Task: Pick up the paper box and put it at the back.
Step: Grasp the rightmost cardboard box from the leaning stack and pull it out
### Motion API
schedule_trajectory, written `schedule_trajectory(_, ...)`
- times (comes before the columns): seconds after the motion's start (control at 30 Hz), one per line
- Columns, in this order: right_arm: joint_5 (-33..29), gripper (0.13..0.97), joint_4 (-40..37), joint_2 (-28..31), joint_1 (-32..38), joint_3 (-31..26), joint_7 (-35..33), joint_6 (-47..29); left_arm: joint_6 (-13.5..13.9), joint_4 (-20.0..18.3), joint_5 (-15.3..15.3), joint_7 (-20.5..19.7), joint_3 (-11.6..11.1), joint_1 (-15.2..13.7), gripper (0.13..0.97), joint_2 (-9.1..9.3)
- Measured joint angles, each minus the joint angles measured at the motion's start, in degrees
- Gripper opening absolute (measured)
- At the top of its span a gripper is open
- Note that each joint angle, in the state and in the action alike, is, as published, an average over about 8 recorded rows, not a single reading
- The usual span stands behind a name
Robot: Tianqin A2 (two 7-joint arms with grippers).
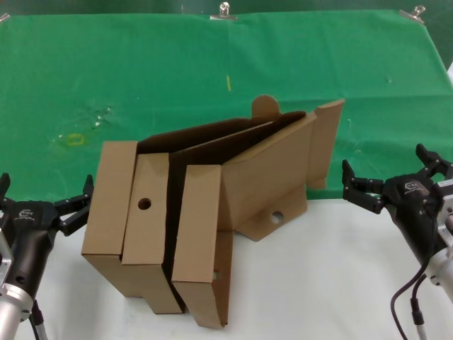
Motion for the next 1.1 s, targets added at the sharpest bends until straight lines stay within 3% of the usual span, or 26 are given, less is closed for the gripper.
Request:
schedule_trajectory(0.23,0.3,0.966,0.0,0.4,0.0,-0.4,0.2,0.2,0.0,0.0,0.0,0.0,0.0,0.0,0.966,0.0)
schedule_trajectory(0.47,2.6,0.966,-0.3,7.8,-1.0,-6.3,1.1,1.3,0.0,0.0,0.0,0.0,0.0,0.0,0.965,0.0)
schedule_trajectory(0.6,0.5,0.966,-0.5,10.9,-3.0,-7.9,-2.2,-1.9,0.0,0.0,0.0,0.0,0.0,0.0,0.964,0.0)
schedule_trajectory(0.77,1.8,0.966,0.1,11.9,-5.6,-8.6,-10.5,-11.3,0.0,0.0,0.0,0.0,0.0,0.0,0.956,0.0)
schedule_trajectory(1.1,16.8,0.966,-4.6,11.1,-1.6,-15.0,-32.6,-37.1,0.0,0.0,0.0,0.0,0.0,0.0,0.873,0.0)
